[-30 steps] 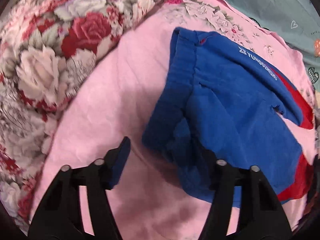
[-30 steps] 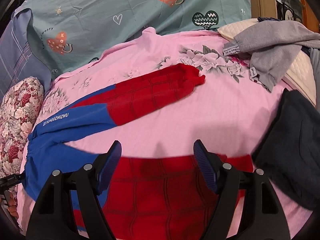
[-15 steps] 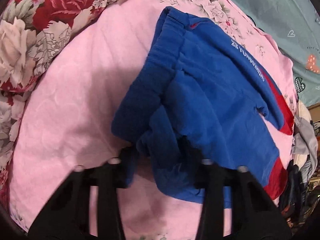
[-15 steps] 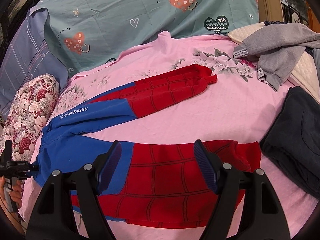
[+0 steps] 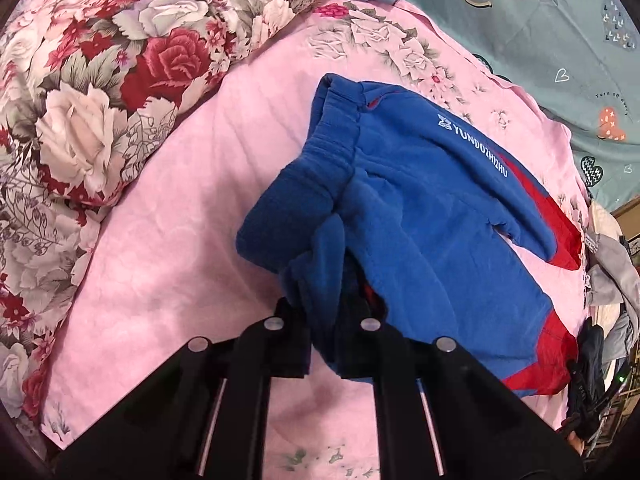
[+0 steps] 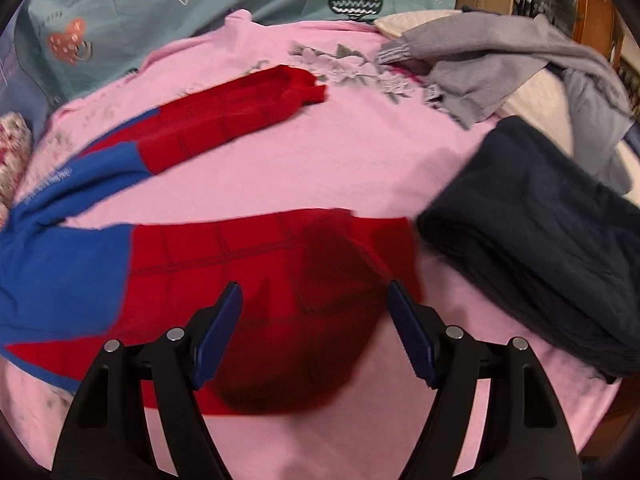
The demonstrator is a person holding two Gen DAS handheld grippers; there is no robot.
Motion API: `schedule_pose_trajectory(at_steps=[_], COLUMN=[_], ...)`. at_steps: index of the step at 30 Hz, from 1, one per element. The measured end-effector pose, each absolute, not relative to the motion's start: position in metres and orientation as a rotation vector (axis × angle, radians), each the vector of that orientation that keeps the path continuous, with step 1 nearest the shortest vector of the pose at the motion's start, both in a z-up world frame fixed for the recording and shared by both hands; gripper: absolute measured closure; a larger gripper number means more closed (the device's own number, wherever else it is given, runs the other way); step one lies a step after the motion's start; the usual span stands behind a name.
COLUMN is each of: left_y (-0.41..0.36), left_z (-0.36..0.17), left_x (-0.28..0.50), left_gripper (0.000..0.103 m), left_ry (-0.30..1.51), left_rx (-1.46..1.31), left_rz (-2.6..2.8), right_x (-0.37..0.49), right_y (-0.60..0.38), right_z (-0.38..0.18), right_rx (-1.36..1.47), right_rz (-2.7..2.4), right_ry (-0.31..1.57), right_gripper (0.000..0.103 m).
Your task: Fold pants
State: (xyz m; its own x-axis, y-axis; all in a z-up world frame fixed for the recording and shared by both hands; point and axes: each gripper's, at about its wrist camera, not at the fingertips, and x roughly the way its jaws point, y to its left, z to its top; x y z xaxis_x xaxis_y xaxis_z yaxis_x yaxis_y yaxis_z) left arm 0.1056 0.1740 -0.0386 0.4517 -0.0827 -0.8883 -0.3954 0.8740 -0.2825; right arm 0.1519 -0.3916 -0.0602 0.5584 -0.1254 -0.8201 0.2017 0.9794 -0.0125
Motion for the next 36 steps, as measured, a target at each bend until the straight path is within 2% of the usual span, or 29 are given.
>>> schedule_pose_trajectory(at_steps=[3, 8, 9, 10, 11, 12, 14, 23, 24, 25, 27, 28, 29, 30, 31, 34, 36], left_y=[0.176, 0.173, 0.172, 0.172, 0.172, 0.173, 0.177, 0.185, 0.184, 0.183, 0.182, 0.184, 0.186, 0.188, 0.192, 0.198, 0.197], left_z=[-0.045, -0.045, -0.044, -0.043, -0.042, -0.041, -0.043, -0.015, -0.016, -0.021, -0.028, -0.027, -0.024, -0.017, -0.012, 0.005, 0.008], left_x=[0.105, 0.107, 0.106, 0.105, 0.104, 0.103, 0.099, 0.059, 0.057, 0.057, 0.056, 0.055, 0.052, 0.049, 0.046, 0.051, 0.065], left_gripper=[0.096, 0.096, 0.096, 0.096, 0.096, 0.096, 0.096, 0.094, 0.087, 0.072, 0.048, 0.047, 0.045, 0.038, 0.032, 0.029, 0.026], left_ry=[1.105, 1.095, 1.087, 1.081, 1.07, 1.06, 1.046, 0.989, 1.003, 1.026, 1.042, 1.028, 1.007, 0.978, 0.953, 0.882, 0.876], left_rx=[-0.509, -0.503, -0.498, -0.496, -0.499, -0.504, -0.522, -0.498, -0.491, -0.471, -0.403, -0.363, -0.346, -0.34, -0.34, -0.333, -0.329], left_rz=[0.213, 0.225, 0.226, 0.227, 0.223, 0.216, 0.214, 0.243, 0.239, 0.251, 0.319, 0.361, 0.374, 0.376, 0.379, 0.373, 0.343], right_x=[0.137, 0.139, 0.143, 0.146, 0.15, 0.153, 0.153, 0.119, 0.118, 0.119, 0.121, 0.123, 0.123, 0.122, 0.12, 0.125, 0.132], right_y=[-0.401, -0.414, -0.415, -0.416, -0.416, -0.415, -0.413, -0.411, -0.411, -0.41, -0.409, -0.41, -0.411, -0.413, -0.413, -0.413, -0.409], right_z=[-0.059, -0.068, -0.071, -0.074, -0.077, -0.079, -0.074, -0.036, -0.039, -0.045, -0.058, -0.065, -0.066, -0.061, -0.055, -0.029, -0.018], right_rx=[0.048, 0.094, 0.116, 0.155, 0.19, 0.203, 0.209, 0.164, 0.155, 0.137, 0.104, 0.094, 0.094, 0.09, 0.081, 0.063, 0.078], right_rz=[-0.219, -0.218, -0.205, -0.177, -0.149, -0.144, -0.141, -0.072, -0.08, -0.098, -0.134, -0.162, -0.186, -0.215, -0.232, -0.251, -0.23], right_ry=[0.955, 0.976, 0.987, 0.989, 0.998, 1.008, 0.983, 0.938, 0.952, 0.975, 1.023, 1.044, 1.041, 1.009, 0.975, 0.857, 0.808], right_gripper=[0.016, 0.016, 0.022, 0.034, 0.067, 0.082, 0.089, 0.089, 0.089, 0.088, 0.083, 0.077, 0.061, 0.053, 0.052, 0.05, 0.043])
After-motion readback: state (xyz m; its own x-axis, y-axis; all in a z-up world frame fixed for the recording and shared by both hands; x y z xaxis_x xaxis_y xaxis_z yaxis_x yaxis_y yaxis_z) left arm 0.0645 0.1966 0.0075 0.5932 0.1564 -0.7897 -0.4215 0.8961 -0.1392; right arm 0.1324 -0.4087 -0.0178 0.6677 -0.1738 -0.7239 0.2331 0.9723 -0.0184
